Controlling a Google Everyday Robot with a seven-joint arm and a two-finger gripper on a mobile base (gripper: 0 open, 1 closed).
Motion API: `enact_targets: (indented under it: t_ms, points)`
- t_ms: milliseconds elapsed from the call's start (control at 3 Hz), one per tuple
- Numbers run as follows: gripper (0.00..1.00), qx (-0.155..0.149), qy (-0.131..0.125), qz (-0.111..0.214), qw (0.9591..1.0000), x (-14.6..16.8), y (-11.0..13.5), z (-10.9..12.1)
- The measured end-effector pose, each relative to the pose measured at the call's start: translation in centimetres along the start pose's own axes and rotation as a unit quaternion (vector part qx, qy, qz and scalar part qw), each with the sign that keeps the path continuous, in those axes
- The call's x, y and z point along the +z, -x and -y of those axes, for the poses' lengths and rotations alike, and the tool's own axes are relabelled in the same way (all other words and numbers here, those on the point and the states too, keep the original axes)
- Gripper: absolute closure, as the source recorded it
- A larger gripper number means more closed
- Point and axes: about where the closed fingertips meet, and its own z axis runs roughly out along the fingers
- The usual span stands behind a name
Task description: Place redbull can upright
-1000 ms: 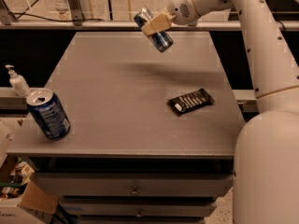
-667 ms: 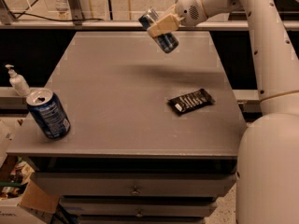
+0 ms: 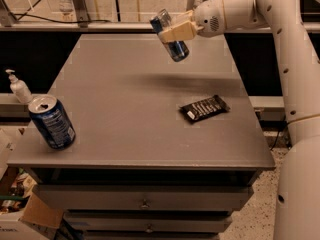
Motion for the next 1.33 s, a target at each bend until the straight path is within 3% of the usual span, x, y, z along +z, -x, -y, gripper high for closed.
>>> enact_targets:
  t_ms: [333,667,1333]
  points:
    - [1.0,0.003,-0.008,0.002,1.0,0.1,1.3,-0.3]
    - [1.0,-0.009,0.005,-0.025,0.9996,-0.9,1.8,0.1]
    - [1.0,-0.041,0.063,-0.119,0.9901,-1.0,1.2,1.0]
